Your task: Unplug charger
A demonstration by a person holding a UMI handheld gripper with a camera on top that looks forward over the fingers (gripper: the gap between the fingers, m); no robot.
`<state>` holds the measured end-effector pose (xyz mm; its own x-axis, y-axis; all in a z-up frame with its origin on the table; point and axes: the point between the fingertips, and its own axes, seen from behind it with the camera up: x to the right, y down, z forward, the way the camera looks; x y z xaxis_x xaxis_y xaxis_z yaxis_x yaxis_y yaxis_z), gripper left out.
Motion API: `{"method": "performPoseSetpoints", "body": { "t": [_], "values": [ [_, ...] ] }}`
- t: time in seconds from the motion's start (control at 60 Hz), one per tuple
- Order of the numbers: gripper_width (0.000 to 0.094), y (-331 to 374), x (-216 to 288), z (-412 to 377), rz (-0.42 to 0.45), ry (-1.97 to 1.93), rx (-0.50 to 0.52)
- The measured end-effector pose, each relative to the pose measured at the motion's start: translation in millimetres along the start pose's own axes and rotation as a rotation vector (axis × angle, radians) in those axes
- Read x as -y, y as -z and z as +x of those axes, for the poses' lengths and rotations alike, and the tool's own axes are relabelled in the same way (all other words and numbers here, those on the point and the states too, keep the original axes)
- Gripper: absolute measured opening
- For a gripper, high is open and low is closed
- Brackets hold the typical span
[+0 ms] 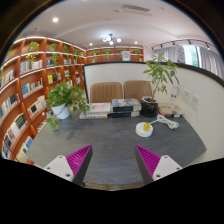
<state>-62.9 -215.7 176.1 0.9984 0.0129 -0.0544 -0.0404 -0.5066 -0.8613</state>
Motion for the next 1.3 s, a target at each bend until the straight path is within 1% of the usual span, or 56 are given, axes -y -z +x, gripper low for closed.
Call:
{"method": "performPoseSetpoints", "body": {
  "t": [0.033,0.1,0.117,0.15,0.167,0.233,0.367,0.467,0.533,0.583,0.617,0.65,0.667,0.7,0.717,0.733,0.75,0.767,0.783,0.817,0.917,1.0,1.033,1.05,1.1,1.117,1.133,1.167,1.2,1.267,1.3],
  "values": [
    [0.0854,-2.6,-4.7,6.0,-0.010,-0.009,-0.011],
    [0.0856,-32.0,-19.9,41.6,-0.015,-0.026,-0.033],
    [0.0856,-15.9,-12.5,24.9,-0.022,-0.029,-0.043],
    [0.0854,-41.5,-28.7,54.3,-0.019,-0.033,-0.057],
    [0.0852,-60.6,-28.0,71.1,-0.019,-0.031,-0.061],
    [0.0835,-96.2,-31.6,108.2,-0.031,-0.025,-0.083],
    [0.0840,-159.7,-23.4,157.0,-0.031,-0.014,-0.114],
    [0.0834,-202.7,-5.1,173.3,0.009,-0.005,-0.094],
    [0.0818,-227.9,5.7,185.2,0.035,0.014,-0.103],
    [0.0767,-245.2,10.0,192.2,0.046,0.029,-0.112],
    [0.0721,-254.7,15.3,194.5,0.070,0.030,-0.115],
    [0.0675,-264.1,18.9,191.3,0.093,0.024,-0.096],
    [0.0638,-269.2,17.6,189.7,0.095,0.024,-0.085],
    [0.0539,-279.3,9.0,188.5,0.068,0.023,-0.073],
    [0.0462,-284.2,2.5,189.7,0.047,0.020,-0.074],
    [0.0436,-283.5,3.9,189.1,0.044,0.015,-0.072],
    [0.0370,-286.2,9.1,188.3,0.081,0.023,-0.071],
    [0.0305,-286.6,10.2,189.5,0.085,0.032,-0.075],
    [0.0202,-286.9,9.4,192.4,0.080,0.043,-0.088],
    [0.0201,-286.9,10.1,192.0,0.077,0.055,-0.090],
    [0.0154,-288.6,10.8,192.2,0.060,0.064,-0.106],
    [0.0140,-289.3,12.4,189.4,0.029,0.037,-0.087],
    [0.0131,-284.4,26.9,187.3,0.047,0.017,-0.066],
    [0.0127,-280.4,42.5,187.8,0.078,0.015,-0.054],
    [0.0121,-256.9,105.8,194.2,0.207,0.041,-0.062],
    [0.0121,-258.4,136.2,212.5,0.235,0.049,-0.051],
    [0.0120,-238.1,146.2,193.9,0.281,0.055,-0.052],
    [0.0120,-216.0,189.4,200.3,0.373,0.055,-0.042],
    [0.0120,-197.0,219.4,207.8,0.424,0.053,-0.045],
    [0.0119,-171.7,244.6,228.7,0.449,0.040,-0.041],
    [0.0119,-165.0,245.4,240.7,0.431,0.023,-0.040]
  ]
}}
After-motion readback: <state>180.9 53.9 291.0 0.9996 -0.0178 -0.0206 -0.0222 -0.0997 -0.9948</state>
